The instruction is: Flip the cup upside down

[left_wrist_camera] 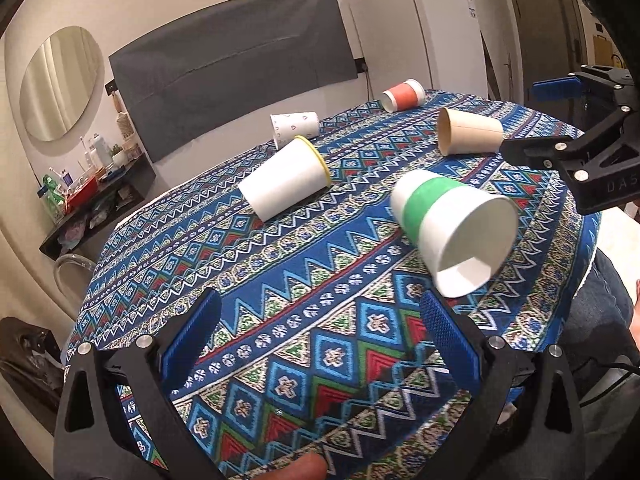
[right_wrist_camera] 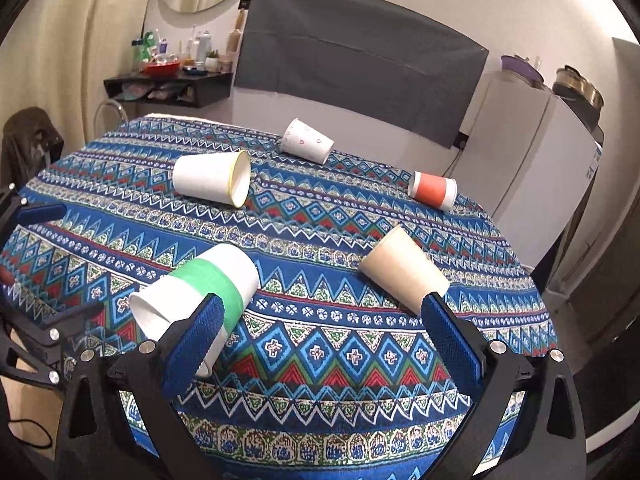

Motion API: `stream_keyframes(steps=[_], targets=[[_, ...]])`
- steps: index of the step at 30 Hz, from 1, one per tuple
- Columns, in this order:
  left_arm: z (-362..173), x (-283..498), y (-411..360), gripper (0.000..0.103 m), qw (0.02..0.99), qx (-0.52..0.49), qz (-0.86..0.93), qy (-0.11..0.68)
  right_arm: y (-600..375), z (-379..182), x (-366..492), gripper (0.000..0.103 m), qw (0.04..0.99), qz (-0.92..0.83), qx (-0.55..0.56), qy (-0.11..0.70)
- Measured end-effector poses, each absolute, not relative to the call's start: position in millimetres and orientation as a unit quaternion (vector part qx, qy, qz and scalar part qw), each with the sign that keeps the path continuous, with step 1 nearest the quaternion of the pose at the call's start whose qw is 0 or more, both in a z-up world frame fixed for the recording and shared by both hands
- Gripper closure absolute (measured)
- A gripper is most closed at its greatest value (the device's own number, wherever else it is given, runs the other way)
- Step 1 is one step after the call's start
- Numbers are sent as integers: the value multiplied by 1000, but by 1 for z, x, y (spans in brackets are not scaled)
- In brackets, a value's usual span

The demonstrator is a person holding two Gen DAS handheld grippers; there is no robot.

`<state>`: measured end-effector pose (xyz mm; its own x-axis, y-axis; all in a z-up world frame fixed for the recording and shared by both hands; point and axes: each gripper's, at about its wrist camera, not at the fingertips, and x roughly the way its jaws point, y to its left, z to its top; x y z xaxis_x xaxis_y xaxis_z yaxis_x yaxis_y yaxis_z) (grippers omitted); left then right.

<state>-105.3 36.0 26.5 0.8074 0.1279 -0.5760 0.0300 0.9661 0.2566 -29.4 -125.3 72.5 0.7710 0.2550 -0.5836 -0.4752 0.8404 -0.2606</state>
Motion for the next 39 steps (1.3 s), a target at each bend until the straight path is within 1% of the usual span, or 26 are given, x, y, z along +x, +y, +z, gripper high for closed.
stream_keyframes(steps=[12, 16, 21, 24, 29, 36, 39], targets=[[25, -75, 75, 6, 943, 102, 34, 314, -92, 77, -14, 8, 905, 189, -250, 286], [22, -65, 86, 6, 942, 84, 24, 323, -83, 75, -2, 8, 894, 195, -262, 307], [18, -56, 92, 6, 940, 72, 9, 333, -81, 71, 22, 8, 868, 227, -243, 369], [16, -51, 96, 6, 937, 61, -4, 345, -80, 70, 34, 8, 859, 228, -238, 393], [8, -40, 97, 6, 922, 66, 10, 381, -78, 67, 63, 8, 829, 258, -180, 461], [3, -36, 106, 6, 916, 43, 15, 398, -83, 52, 106, 8, 739, 293, -48, 604], [4, -37, 106, 6, 917, 43, 13, 396, -71, 44, 106, 8, 694, 314, -33, 647]])
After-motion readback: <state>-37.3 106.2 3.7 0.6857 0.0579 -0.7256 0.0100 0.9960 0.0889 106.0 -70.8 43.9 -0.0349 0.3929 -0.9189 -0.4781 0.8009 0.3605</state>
